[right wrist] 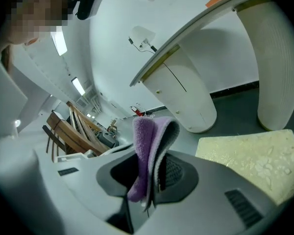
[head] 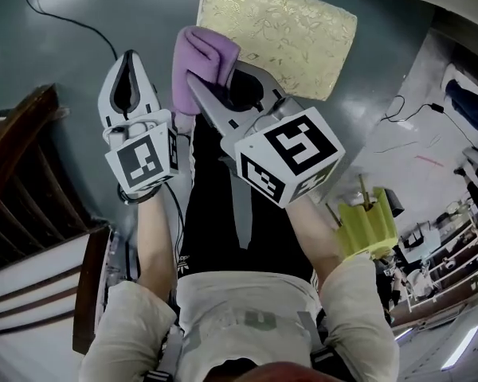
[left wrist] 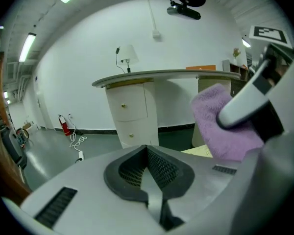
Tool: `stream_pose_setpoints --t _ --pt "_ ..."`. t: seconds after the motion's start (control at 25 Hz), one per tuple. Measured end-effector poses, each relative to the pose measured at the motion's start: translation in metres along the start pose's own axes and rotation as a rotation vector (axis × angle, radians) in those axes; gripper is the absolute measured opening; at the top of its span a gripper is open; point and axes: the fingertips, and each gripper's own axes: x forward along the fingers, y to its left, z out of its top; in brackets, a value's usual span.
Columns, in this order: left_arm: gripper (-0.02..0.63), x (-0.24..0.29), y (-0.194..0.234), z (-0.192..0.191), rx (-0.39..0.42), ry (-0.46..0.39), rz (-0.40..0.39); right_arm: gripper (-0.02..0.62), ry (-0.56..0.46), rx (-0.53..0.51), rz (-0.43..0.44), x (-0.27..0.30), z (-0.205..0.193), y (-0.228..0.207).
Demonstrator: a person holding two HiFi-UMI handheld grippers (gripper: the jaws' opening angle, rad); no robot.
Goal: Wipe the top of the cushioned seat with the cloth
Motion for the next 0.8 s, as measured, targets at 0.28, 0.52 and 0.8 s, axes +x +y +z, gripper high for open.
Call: stream_pose_setpoints --t 0.28,0.52,0.8 --pt "0.006 0.004 0.003 0.011 -0.010 -0.023 -0.016 0.091 0.130 0.003 -0.040 0.042 -0.058 -0.011" --pt "0.006 0.010 -0.003 0.017 -0.012 -0.050 -0.045 0.091 0.232 0.010 -0.087 0.069 -0.104 -0.038" --pt "0.006 0.012 -0.017 0.012 -0.017 -0.040 -0.059 0.091 0.335 0.013 -0.151 0.076 -0.146 -0.080"
